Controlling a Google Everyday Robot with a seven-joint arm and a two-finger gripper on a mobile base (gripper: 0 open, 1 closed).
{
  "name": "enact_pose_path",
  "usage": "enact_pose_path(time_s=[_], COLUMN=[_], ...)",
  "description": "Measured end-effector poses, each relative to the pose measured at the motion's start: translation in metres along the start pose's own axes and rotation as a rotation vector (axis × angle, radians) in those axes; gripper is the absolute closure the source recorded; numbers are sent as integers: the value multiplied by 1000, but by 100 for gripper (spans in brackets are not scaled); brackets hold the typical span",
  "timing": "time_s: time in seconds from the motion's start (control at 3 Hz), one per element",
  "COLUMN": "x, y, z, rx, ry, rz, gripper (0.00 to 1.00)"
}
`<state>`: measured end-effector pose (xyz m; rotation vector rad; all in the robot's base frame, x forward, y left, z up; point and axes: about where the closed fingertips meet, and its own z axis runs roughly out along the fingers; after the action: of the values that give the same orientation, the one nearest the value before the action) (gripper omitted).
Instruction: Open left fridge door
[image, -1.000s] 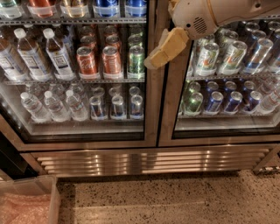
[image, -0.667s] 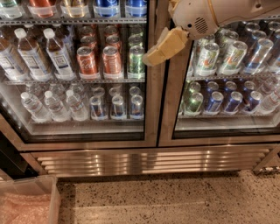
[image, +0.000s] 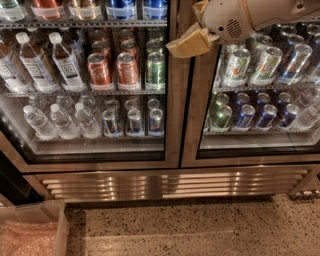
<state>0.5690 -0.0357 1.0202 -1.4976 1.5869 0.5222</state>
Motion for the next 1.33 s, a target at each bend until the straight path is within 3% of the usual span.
enact_pose_path(time_s=[0.33, 0.67, 1.33], x=[0, 0, 3], y=[0, 0, -5], z=[0, 0, -2], rx=[0, 0, 0], ry=[0, 0, 0], rz=[0, 0, 0], gripper=[89, 100, 100])
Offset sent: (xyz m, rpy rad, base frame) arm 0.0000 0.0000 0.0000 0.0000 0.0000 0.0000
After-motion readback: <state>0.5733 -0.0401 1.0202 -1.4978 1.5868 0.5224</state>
